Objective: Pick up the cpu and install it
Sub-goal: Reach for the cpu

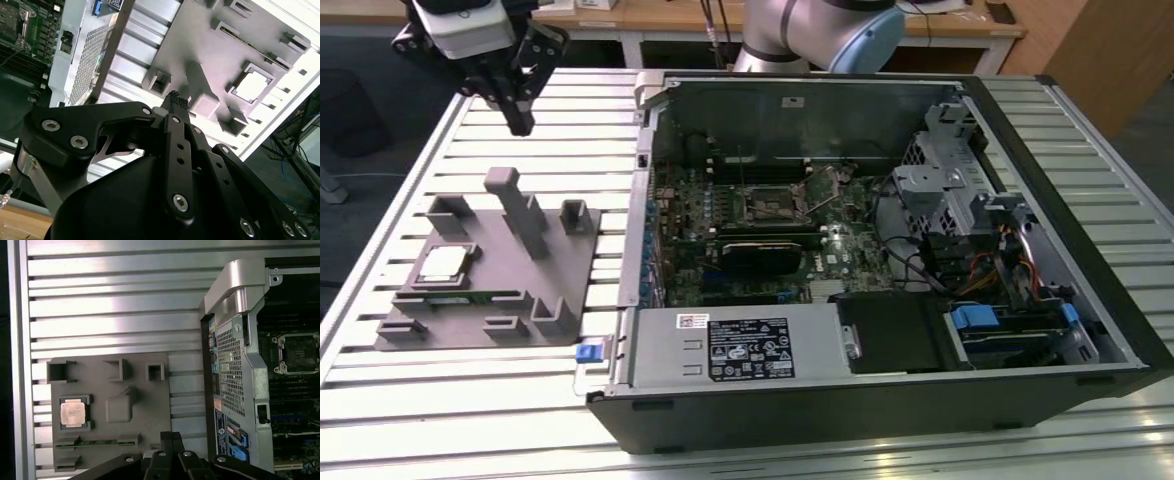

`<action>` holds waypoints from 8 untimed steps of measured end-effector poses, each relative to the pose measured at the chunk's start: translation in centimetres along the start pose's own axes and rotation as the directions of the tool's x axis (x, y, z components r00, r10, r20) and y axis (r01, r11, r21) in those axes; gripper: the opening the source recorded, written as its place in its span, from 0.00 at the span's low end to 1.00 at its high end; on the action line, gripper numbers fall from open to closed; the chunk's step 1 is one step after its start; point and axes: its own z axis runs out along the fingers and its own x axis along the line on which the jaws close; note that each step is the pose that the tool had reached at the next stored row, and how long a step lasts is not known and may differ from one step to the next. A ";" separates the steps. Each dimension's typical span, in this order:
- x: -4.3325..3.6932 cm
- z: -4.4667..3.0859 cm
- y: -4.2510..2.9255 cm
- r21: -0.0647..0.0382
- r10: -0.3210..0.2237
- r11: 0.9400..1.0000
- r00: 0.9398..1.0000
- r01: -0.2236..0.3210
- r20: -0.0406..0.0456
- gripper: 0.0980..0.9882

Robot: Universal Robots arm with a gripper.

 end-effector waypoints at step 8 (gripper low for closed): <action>1.99 0.12 0.74 0.000 0.000 1.000 1.000 0.000 0.000 0.01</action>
